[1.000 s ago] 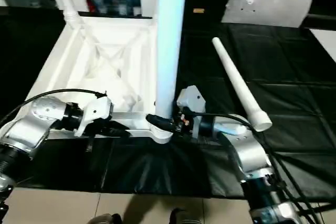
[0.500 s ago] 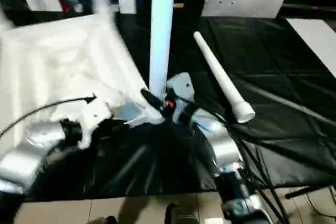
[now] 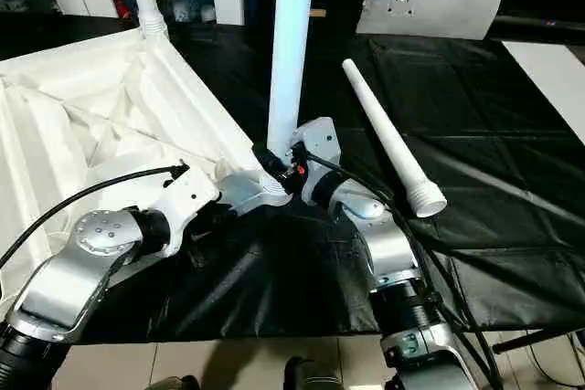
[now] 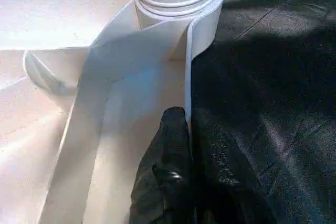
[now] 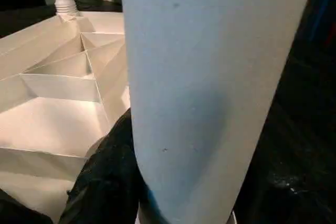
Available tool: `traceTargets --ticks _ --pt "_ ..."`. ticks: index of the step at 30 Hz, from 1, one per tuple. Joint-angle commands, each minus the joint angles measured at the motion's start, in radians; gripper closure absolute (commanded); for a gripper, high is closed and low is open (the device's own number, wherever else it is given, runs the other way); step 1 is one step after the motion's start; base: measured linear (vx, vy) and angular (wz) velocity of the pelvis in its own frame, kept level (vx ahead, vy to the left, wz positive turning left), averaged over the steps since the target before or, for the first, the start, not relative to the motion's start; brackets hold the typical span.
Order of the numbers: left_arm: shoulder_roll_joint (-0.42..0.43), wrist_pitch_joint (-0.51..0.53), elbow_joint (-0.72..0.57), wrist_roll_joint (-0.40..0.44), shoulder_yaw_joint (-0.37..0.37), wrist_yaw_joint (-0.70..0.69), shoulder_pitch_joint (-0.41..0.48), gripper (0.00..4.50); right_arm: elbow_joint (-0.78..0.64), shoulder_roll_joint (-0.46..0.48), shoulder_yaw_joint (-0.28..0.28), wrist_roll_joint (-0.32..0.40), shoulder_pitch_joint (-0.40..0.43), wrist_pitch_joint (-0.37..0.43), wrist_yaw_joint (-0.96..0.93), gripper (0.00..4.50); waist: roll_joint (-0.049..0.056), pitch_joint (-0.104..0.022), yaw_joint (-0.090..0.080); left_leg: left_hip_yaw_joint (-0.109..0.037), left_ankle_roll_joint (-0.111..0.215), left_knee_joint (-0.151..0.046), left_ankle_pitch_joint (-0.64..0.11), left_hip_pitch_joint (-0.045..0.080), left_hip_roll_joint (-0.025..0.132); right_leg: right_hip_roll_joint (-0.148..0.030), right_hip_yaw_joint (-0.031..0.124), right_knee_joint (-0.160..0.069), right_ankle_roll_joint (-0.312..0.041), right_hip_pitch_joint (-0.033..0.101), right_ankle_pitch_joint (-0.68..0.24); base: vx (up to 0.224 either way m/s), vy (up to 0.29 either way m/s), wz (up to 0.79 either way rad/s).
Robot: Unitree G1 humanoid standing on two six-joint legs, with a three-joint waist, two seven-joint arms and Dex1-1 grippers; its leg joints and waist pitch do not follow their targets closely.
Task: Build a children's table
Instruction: Insert table leg to table base
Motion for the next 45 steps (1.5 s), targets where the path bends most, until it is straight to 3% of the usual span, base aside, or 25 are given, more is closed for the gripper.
traceTargets --ticks 1,2,4,6,7,8,9,11,17,18,23,27,29,32,35,38,45 --pt "-0.019 0.01 -0.038 -0.009 -0.004 0.02 -0.025 4.5 0.156 0.004 0.034 -0.047 0.056 0.079 -0.011 2.62 0.021 -0.03 0.008 -0.02 0.01 -0.078 -0.317 -0.004 0.05 -0.065 0.042 -0.08 -0.164 0.025 -0.393 0.0 0.0 0.0" --pt "-0.019 0.012 -0.036 -0.01 -0.005 0.021 -0.027 4.5 0.158 0.006 0.032 -0.043 0.055 0.079 -0.009 2.62 0.018 -0.032 0.006 -0.019 0.011 -0.077 -0.321 -0.004 0.049 -0.064 0.042 -0.081 -0.164 0.025 -0.393 0.0 0.0 0.0" --pt "-0.022 0.025 -0.03 -0.009 -0.008 0.025 -0.036 4.5 0.161 0.008 0.028 -0.036 0.052 0.082 -0.002 2.06 0.016 -0.032 0.007 -0.02 0.012 -0.077 -0.321 -0.004 0.049 -0.064 0.041 -0.08 -0.164 0.026 -0.394 0.0 0.0 0.0" --pt "-0.027 0.028 -0.022 -0.006 -0.007 0.033 -0.043 4.5 0.163 0.008 0.027 -0.036 0.05 0.08 -0.002 1.83 0.017 -0.034 0.007 -0.019 0.014 -0.075 -0.313 -0.003 0.049 -0.065 0.042 -0.079 -0.174 0.025 -0.38 0.0 0.0 0.0" --pt "-0.027 0.026 -0.018 -0.005 -0.008 0.033 -0.045 4.5 0.163 0.008 0.027 -0.035 0.05 0.08 -0.001 1.83 0.019 -0.039 0.012 -0.014 0.02 -0.07 -0.285 0.001 0.049 -0.065 0.045 -0.077 -0.186 0.027 -0.322 0.0 0.0 0.0" --pt "-0.024 0.021 -0.01 -0.001 -0.009 0.036 -0.049 4.5 0.165 0.007 0.025 -0.036 0.049 0.08 -0.003 1.74 0.017 -0.041 0.013 -0.015 0.027 -0.069 -0.235 -0.005 0.049 -0.061 0.042 -0.065 -0.208 0.034 -0.236 0.0 0.0 0.0" --pt "-0.022 0.019 -0.003 0.0 -0.01 0.038 -0.052 4.5 0.167 0.005 0.024 -0.035 0.047 0.081 -0.001 1.64 0.022 -0.039 0.015 -0.013 0.031 -0.07 -0.229 -0.005 0.048 -0.06 0.041 -0.066 -0.213 0.033 -0.224 0.0 0.0 0.0" --pt "-0.012 -0.008 0.02 0.008 -0.013 0.038 -0.059 4.5 0.162 -0.001 0.018 -0.036 0.05 0.087 -0.001 1.44 0.02 -0.042 0.018 -0.01 0.042 -0.065 -0.199 -0.003 0.047 -0.06 0.04 -0.062 -0.229 0.037 -0.179 0.0 0.0 0.0" --pt "0.045 -0.109 0.08 0.013 -0.027 -0.018 -0.072 4.5 0.115 -0.026 -0.015 -0.007 0.077 0.083 0.03 0.97 0.018 -0.047 0.023 -0.009 0.059 -0.06 -0.156 -0.003 0.048 -0.064 0.039 -0.056 -0.246 0.046 -0.138 0.0 0.0 0.0" --pt "0.055 -0.133 0.095 0.006 -0.024 -0.031 -0.076 4.5 0.093 -0.041 -0.013 -0.012 0.091 0.07 0.039 0.83 0.023 -0.045 0.024 -0.009 0.062 -0.062 -0.153 -0.002 0.048 -0.062 0.038 -0.055 -0.251 0.045 -0.134 0.0 0.0 0.0" --pt "0.09 -0.28 0.151 -0.046 -0.027 -0.139 -0.078 4.5 -0.009 -0.096 -0.037 0.028 0.146 0.045 0.105 0.5 0.025 -0.047 0.03 -0.008 0.064 -0.059 -0.159 -0.001 0.046 -0.062 0.039 -0.057 -0.251 0.049 -0.14 0.0 0.0 0.0" --pt "0.135 -0.372 0.214 -0.067 -0.049 -0.227 -0.09 4.5 -0.076 -0.149 -0.054 0.051 0.174 0.029 0.172 0.07 0.031 -0.051 0.038 -0.006 0.086 -0.052 -0.096 -0.001 0.045 -0.063 0.039 -0.044 -0.283 0.055 -0.048 0.0 0.0 0.0" --pt "0.144 -0.392 0.235 -0.074 -0.05 -0.253 -0.097 4.5 -0.096 -0.169 -0.059 0.06 0.179 0.029 0.195 0.07 0.029 -0.052 0.042 -0.005 0.105 -0.05 -0.068 -0.002 0.044 -0.061 0.039 -0.038 -0.289 0.058 -0.004 0.0 0.0 0.0" --pt "0.181 -0.473 0.29 -0.087 -0.067 -0.341 -0.115 4.5 -0.138 -0.23 -0.065 0.088 0.183 0.029 0.278 0.07 0.036 -0.049 0.047 -0.004 0.129 -0.046 -0.048 0.002 0.043 -0.061 0.036 -0.034 -0.3 0.057 0.026 0.0 0.0 0.0" --pt "0.213 -0.505 0.308 -0.092 -0.089 -0.417 -0.124 4.5 -0.159 -0.277 -0.051 0.095 0.179 0.023 0.352 0.07 0.036 -0.049 0.049 -0.005 0.128 -0.046 -0.06 0.003 0.048 -0.065 0.036 -0.033 -0.309 0.057 0.01 0.0 0.0 0.0" --pt "0.231 -0.535 0.333 -0.102 -0.106 -0.481 -0.138 4.5 -0.19 -0.346 0.001 0.092 0.176 0.036 0.475 0.07 0.036 -0.048 0.053 -0.004 0.127 -0.045 -0.078 0.006 0.048 -0.064 0.035 -0.033 -0.314 0.058 -0.018 0.0 0.0 0.0" --pt "0.227 -0.593 0.366 -0.129 -0.132 -0.587 -0.164 4.5 -0.155 -0.364 0.046 0.093 0.107 0.059 0.574 0.07 0.032 -0.048 0.064 -0.003 0.121 -0.042 -0.073 0.008 0.05 -0.069 0.037 -0.03 -0.323 0.055 -0.032 0.0 0.0 0.0"
